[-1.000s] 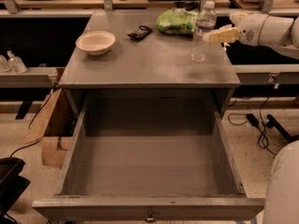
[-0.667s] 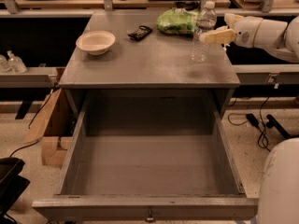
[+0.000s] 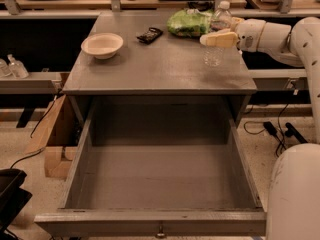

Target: Place water bottle into top drawer

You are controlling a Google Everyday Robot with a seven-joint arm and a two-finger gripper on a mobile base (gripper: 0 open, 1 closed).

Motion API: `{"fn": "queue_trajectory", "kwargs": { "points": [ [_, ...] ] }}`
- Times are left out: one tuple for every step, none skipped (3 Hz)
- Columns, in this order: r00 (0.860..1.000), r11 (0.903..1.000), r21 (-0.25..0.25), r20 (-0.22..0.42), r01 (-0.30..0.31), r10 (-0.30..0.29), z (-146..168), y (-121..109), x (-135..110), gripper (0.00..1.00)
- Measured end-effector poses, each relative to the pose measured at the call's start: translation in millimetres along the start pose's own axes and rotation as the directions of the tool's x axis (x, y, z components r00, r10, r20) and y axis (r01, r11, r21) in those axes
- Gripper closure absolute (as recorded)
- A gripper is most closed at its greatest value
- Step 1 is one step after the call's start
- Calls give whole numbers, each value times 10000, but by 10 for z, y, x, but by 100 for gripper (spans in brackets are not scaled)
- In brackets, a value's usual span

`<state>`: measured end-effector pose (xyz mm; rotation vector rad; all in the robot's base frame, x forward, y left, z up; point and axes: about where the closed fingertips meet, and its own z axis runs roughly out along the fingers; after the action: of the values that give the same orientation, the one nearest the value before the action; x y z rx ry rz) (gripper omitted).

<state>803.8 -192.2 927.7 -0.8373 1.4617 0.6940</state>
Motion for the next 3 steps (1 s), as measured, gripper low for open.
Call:
{"fn": "queue_trajectory", "kwargs": {
  "points": [
    [9999,9996,-275,78,102,-100,100,67,-19,42],
    [9998,9996,-186,81,208,-206,93,58,-36,73],
    [9998,9995,-233,83,195,-193,124,72,-32,96]
  ]
}}
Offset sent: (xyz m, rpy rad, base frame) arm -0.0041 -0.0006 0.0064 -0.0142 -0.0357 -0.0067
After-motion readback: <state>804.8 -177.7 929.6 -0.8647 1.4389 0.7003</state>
